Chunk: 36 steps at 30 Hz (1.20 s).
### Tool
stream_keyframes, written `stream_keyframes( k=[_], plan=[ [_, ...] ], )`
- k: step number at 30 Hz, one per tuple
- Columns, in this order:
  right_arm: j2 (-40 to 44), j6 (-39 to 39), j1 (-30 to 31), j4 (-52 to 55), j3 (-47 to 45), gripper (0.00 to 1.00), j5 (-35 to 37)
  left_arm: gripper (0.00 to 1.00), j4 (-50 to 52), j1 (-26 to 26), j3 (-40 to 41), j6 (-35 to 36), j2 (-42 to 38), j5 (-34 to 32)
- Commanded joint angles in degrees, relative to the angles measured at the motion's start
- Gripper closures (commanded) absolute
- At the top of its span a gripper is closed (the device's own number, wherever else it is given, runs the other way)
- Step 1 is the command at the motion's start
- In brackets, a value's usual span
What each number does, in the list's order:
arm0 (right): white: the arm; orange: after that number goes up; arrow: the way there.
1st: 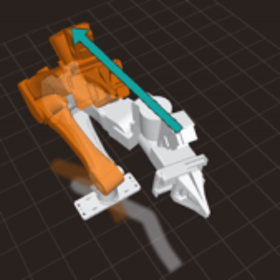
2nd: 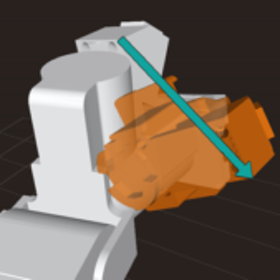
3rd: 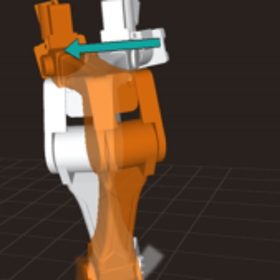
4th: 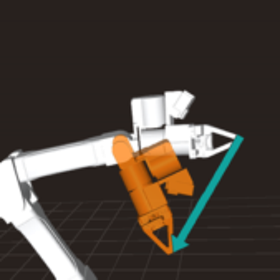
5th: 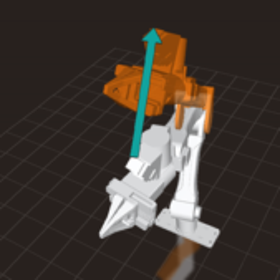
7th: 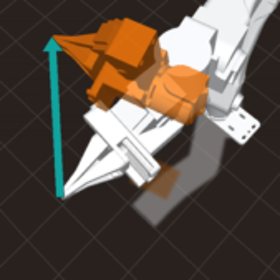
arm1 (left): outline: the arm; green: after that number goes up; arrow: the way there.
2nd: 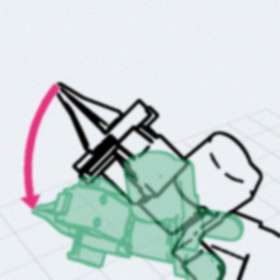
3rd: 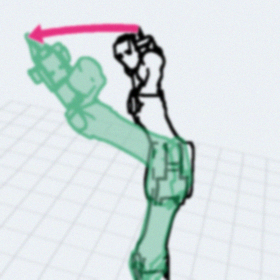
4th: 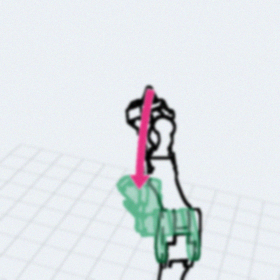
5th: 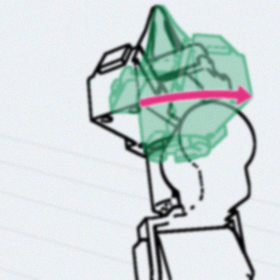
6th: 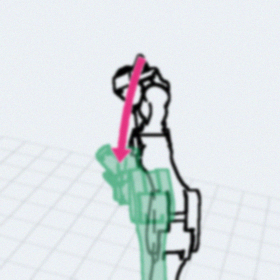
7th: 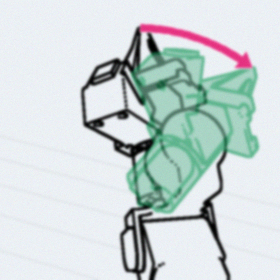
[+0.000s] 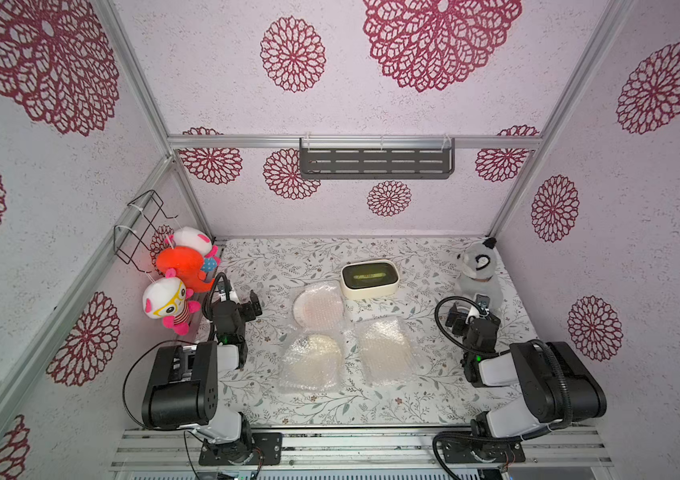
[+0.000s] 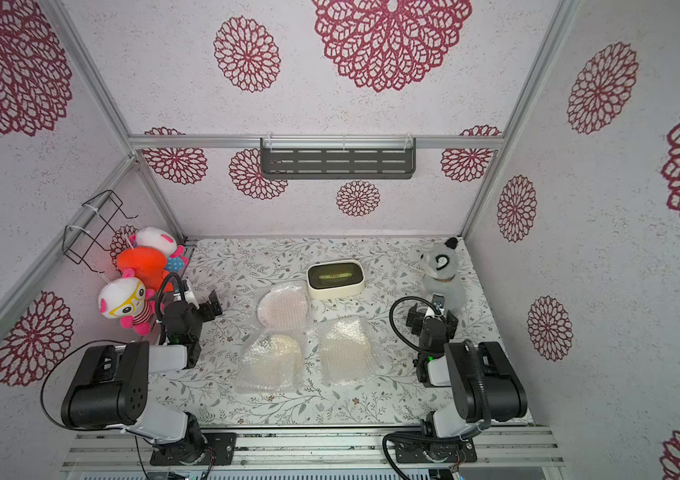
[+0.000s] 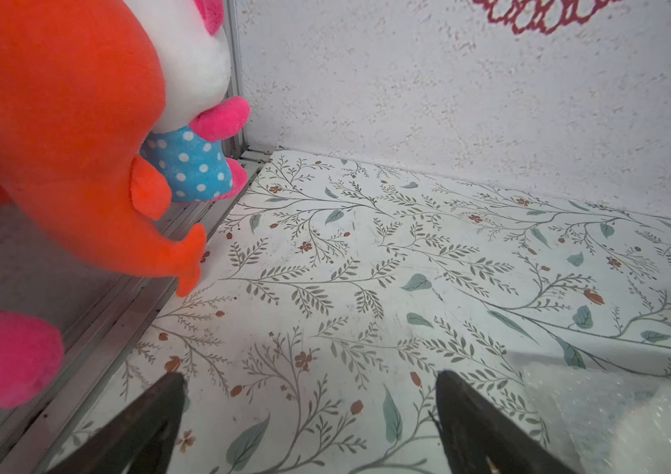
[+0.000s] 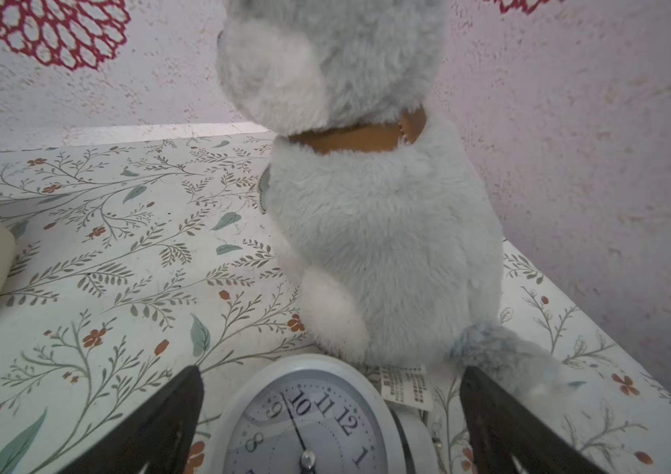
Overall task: Unpack dinner plates from bubble wrap
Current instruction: Adjust the bubble wrap at the center of the board.
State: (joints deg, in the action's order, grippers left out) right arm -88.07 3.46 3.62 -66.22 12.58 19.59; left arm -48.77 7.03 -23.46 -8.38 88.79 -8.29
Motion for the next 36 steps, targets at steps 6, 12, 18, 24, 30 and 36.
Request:
stream_keyframes(
  k=[6, 12, 18, 24, 30, 36],
  plan=[
    [0.01, -1.12, -0.45, -3.52, 1.49, 0.01, 1.32, 0.02, -2.24, 0.39, -0.74, 1.08, 0.58, -0.23],
    [0.01, -1.07, -0.41, -3.50, 1.53, 0.01, 1.32, 0.02, -2.29, 0.40, -0.75, 1.09, 0.59, -0.23],
    [0.01, -1.05, -0.42, -3.48, 1.50, 0.01, 1.28, 0.02, -2.26, 0.42, -0.78, 1.09, 0.60, -0.24],
    [0.01, -1.09, -0.38, -3.50, 1.49, 0.01, 1.32, 0.02, -2.28, 0.44, -0.72, 1.09, 0.59, -0.25],
    [0.01, -0.60, -0.53, -3.35, 1.55, 0.01, 0.90, 0.02, -2.28, 0.41, -0.65, 1.09, 0.59, -0.23],
    [0.14, -0.54, -0.72, -3.05, 1.58, 0.01, 0.46, 0.02, -2.36, 0.37, -0.64, 1.09, 0.51, -0.24]
  ],
)
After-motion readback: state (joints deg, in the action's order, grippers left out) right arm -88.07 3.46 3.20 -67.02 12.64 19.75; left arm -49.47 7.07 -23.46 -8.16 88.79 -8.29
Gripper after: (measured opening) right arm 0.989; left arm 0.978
